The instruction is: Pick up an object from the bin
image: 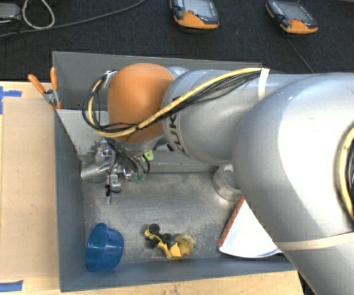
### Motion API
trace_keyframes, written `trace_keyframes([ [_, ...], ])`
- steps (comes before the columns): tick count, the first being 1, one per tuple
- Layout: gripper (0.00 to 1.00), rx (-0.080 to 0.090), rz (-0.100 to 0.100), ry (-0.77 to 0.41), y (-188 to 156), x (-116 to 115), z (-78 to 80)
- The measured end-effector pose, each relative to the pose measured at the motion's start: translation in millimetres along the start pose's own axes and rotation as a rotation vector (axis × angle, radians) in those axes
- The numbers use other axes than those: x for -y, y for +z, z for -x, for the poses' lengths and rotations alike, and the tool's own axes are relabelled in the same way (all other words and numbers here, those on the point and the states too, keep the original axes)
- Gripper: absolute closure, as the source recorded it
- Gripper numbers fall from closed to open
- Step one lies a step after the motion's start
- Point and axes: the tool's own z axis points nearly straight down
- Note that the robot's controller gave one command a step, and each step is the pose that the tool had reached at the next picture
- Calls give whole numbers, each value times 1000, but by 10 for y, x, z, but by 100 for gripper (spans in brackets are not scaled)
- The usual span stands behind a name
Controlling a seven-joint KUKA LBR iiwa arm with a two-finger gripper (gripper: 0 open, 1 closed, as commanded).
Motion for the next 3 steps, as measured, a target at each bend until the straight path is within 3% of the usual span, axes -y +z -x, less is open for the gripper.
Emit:
trace_keyframes([
  [1,0,-12,-2,21,330,62,-41],
  [2,0,3,3,32,384,177,-54],
  [3,100,-3,2,29,361,122,-46],
])
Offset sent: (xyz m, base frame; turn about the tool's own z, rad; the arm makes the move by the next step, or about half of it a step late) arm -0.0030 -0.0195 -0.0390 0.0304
